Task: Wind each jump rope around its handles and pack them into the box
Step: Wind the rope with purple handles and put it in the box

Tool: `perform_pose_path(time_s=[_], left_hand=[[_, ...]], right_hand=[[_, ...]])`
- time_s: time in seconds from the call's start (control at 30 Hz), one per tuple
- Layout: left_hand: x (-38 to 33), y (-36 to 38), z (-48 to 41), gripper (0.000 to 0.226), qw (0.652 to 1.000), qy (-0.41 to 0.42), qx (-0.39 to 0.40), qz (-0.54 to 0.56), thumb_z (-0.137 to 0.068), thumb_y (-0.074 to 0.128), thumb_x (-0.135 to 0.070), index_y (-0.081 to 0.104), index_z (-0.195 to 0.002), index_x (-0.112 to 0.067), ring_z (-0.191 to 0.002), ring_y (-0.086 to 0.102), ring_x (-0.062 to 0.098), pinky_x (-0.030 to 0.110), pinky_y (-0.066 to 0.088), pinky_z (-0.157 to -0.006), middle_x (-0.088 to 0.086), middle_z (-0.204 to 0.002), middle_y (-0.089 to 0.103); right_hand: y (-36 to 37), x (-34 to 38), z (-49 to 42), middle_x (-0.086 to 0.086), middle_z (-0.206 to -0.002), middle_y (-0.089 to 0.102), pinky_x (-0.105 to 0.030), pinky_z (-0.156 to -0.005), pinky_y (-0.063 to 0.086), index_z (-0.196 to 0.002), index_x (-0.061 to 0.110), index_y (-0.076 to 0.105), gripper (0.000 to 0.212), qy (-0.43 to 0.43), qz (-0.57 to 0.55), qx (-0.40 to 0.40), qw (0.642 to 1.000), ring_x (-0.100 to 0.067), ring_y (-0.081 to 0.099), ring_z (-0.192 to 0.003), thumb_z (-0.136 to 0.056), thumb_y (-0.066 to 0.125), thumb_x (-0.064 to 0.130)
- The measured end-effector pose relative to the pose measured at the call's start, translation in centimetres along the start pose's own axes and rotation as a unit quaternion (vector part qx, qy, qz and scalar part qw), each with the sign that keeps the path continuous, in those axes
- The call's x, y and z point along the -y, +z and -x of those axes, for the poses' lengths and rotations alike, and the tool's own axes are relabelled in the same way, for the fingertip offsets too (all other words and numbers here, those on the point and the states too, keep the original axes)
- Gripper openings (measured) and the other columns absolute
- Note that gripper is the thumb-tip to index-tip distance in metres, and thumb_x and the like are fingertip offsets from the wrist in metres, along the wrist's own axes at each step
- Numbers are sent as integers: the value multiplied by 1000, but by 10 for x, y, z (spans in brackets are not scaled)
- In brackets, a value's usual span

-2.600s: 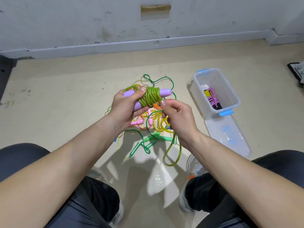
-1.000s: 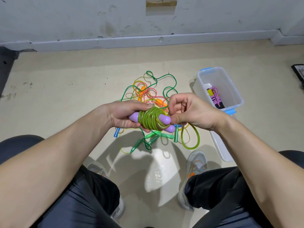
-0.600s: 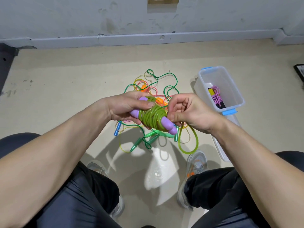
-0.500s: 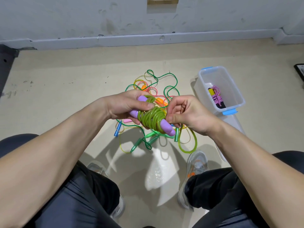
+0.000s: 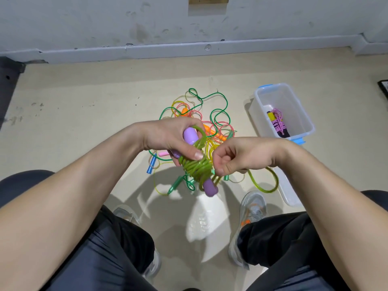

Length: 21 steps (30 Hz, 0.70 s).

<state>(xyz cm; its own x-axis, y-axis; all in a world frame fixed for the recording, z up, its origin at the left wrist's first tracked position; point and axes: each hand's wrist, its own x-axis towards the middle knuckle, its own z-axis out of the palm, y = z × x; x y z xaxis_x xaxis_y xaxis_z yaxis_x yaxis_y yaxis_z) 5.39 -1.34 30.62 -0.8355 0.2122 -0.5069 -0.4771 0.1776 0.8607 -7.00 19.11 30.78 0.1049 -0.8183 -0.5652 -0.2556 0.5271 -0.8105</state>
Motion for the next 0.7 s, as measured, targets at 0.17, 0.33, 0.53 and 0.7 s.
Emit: perform_pose_path(time_s=[0.17, 0.33, 0.53, 0.7], left_hand=[[-1, 1, 3, 55, 998, -15, 15, -62, -60, 89, -23, 54, -103, -25, -65, 61, 20, 33, 53, -56, -9, -76, 63], [-3, 1, 8, 60, 989, 10, -13, -145, -63, 96, -22, 51, -101, -36, -74, 60, 20, 35, 53, -60, -12, -93, 61], [-4, 12, 8, 60, 960, 48, -54, -271, -67, 94, -29, 43, -96, -40, -68, 54, -1, 17, 39, -56, -38, -80, 55], [-1, 3, 14, 60, 959, 56, -105, -257, -65, 95, -27, 45, -98, -35, -66, 51, -3, 14, 35, -56, -29, -76, 57]], right_hand=[[-1, -2, 2, -8, -66, 52, -23, -48, 43, -94, 11, 55, 7, 45, -178, 73, 980, -13, 44, -44, -90, 62, 9], [9, -2, -7, -12, -71, 51, -26, -47, 53, -94, 6, 68, 19, 72, -299, 73, 949, -12, 51, -41, -98, 50, 0], [25, 4, -10, -13, -63, 53, -33, -53, 57, -81, 2, 69, 30, 116, -373, 16, 921, -24, 54, -46, -93, 41, -1], [26, 3, -10, -32, -107, 69, -49, -99, 49, -102, -6, 65, 38, 30, -416, 67, 906, -48, 65, -108, -77, 39, 5]])
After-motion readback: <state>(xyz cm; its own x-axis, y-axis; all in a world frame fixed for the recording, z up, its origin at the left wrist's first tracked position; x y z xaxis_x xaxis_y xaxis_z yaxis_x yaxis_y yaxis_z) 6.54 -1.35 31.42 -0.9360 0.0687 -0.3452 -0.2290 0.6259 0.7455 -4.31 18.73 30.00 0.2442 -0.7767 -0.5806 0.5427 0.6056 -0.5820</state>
